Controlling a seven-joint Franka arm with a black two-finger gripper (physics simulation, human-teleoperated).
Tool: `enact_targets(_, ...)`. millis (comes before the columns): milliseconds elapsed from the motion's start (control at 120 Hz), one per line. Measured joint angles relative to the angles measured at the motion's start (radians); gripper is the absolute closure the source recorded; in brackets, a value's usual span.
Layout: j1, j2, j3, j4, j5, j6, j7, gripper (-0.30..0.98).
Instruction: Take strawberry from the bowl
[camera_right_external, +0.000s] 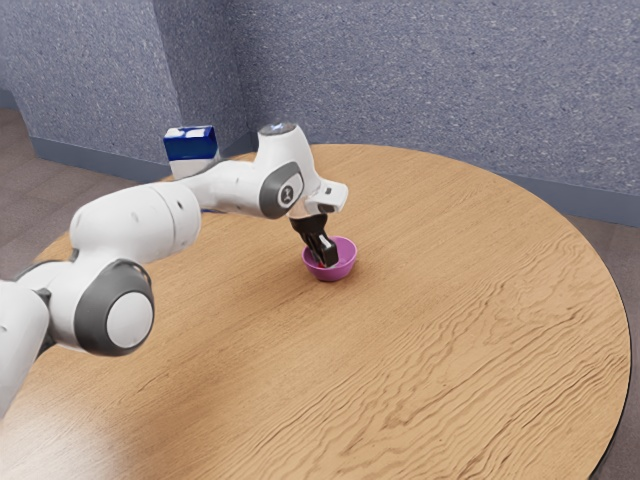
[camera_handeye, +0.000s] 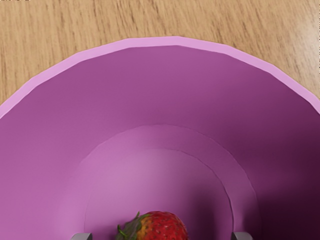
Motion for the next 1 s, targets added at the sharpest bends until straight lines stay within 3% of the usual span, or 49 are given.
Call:
enact_targets(192, 0.003, -0.009, 0.004, -0.01, -0.01, 0.002, 0.003, 0.58)
enact_targets(425, -0.008, -0.177, 0.033, -0.088, 0.0, -0.034, -0.001, 0.58)
enact_targets(542, -0.106, -0.279, 0.037, -0.144, -0.003, -0.058, -0.003, 0.57)
enact_targets(675, -0.231, -0.275, 0.036, -0.154, -0.028, -0.076, -0.013, 0.57)
enact_targets(825, -0.253, -0.21, 0.035, -0.174, -0.047, -0.082, -0.029, 0.56)
enact_targets(1000, -0.251, -0.195, 0.038, -0.192, -0.059, -0.084, -0.05, 0.28)
